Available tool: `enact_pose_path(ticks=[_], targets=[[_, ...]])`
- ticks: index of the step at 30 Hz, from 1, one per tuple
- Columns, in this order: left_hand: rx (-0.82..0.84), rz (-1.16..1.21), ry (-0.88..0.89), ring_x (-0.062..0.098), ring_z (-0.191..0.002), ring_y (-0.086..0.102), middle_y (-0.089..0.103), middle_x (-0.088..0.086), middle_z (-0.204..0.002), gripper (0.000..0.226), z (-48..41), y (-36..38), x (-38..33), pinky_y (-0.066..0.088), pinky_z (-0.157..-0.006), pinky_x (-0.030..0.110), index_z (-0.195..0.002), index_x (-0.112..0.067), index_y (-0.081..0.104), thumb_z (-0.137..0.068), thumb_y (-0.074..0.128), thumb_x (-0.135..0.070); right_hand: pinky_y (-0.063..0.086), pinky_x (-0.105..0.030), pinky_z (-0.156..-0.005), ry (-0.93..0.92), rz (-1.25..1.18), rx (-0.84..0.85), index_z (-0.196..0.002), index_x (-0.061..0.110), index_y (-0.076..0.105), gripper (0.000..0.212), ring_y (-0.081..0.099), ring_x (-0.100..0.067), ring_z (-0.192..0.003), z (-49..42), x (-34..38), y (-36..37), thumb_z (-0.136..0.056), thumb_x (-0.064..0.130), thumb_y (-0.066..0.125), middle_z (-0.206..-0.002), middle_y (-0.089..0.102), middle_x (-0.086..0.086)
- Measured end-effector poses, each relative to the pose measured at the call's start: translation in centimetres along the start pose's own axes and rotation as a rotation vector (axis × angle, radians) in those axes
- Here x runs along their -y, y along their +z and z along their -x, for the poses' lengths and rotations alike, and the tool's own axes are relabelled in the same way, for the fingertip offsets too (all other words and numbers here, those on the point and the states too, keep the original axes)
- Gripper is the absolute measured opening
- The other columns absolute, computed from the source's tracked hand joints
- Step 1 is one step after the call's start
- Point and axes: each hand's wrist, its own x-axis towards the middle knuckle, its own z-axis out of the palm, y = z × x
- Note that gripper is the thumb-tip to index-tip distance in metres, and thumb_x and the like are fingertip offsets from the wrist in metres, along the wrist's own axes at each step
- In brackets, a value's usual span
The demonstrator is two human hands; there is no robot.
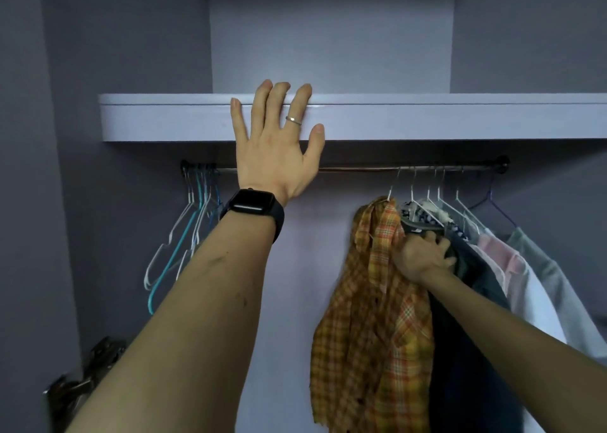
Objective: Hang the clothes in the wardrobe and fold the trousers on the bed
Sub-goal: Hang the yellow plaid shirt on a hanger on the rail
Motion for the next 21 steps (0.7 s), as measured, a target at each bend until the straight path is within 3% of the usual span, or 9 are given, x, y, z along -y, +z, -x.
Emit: enact_pose_path(ticks=[3,6,10,14,17,19,21], targets=[[0.037,-0.012,-0.003,0.024,-0.152,0.015,0.032,0.002,-0.158,0.058,0.0,-0.1,0.1,-0.001,-0.122,0.057,-0.155,-0.029,0.031,-0.101,0.035,-0.049,0.009,-0.071,-0.116,-0.078,0.02,0.022,-0.111,0.017,0.058,0.018,0.009,-0.042,-0.147,0.8,1.4,0.2,-0.098,0.024,0.048,-0.156,0.026,-0.013],[0.053,-0.014,-0.011,0.023,-0.152,0.016,0.033,0.002,-0.156,0.057,0.3,-0.4,0.1,0.001,-0.122,0.057,-0.153,-0.029,0.033,-0.1,0.035,-0.049,0.004,-0.074,-0.114,-0.04,0.011,0.026,-0.107,0.016,0.059,0.017,0.005,-0.042,-0.148,1.5,1.7,0.3,-0.094,0.018,0.049,-0.159,0.023,-0.013],[-0.041,-0.03,-0.005,0.025,-0.148,0.026,0.044,0.003,-0.149,0.055,0.9,-0.5,-0.3,0.01,-0.121,0.057,-0.147,-0.024,0.044,-0.097,0.039,-0.047,0.019,-0.065,-0.114,0.007,-0.1,0.036,-0.107,0.015,0.058,0.023,0.02,-0.04,-0.143,1.6,0.5,0.3,-0.094,0.031,0.047,-0.153,0.034,-0.014],[-0.049,0.08,-0.074,0.028,-0.153,0.015,0.031,0.005,-0.161,0.057,0.7,-0.3,0.0,0.005,-0.122,0.06,-0.15,-0.022,0.04,-0.096,0.042,-0.041,0.032,-0.048,-0.116,-0.143,-0.353,0.026,-0.137,0.016,0.055,0.048,0.039,-0.037,-0.137,2.8,-1.3,-1.6,-0.097,0.043,0.048,-0.146,0.048,-0.013],[0.067,0.159,0.057,0.026,-0.154,0.014,0.023,0.005,-0.165,0.066,3.0,-0.7,-2.1,0.007,-0.121,0.061,-0.155,-0.021,0.033,-0.092,0.05,-0.035,0.038,-0.034,-0.109,-0.172,-0.566,-0.032,-0.136,0.023,0.058,0.043,0.047,-0.016,-0.128,6.7,-4.7,-5.2,-0.095,0.035,0.062,-0.139,0.055,0.001],[0.217,0.26,0.188,0.029,-0.151,0.024,0.028,0.006,-0.162,0.068,5.4,-1.3,-4.7,0.01,-0.12,0.061,-0.151,-0.023,0.039,-0.086,0.057,-0.028,0.037,-0.024,-0.098,-0.157,-0.601,-0.063,-0.124,0.032,0.065,0.031,0.049,-0.003,-0.116,9.6,-7.1,-8.1,-0.094,0.031,0.067,-0.127,0.059,0.013],[0.42,0.363,0.21,0.032,-0.144,0.036,0.038,0.008,-0.157,0.067,7.7,-2.2,-8.4,0.015,-0.121,0.057,-0.146,-0.024,0.047,-0.081,0.061,-0.022,0.038,-0.019,-0.092,-0.11,-0.614,-0.082,-0.113,0.039,0.067,0.021,0.054,-0.002,-0.109,12.7,-9.4,-11.7,-0.094,0.028,0.068,-0.117,0.061,0.022]])
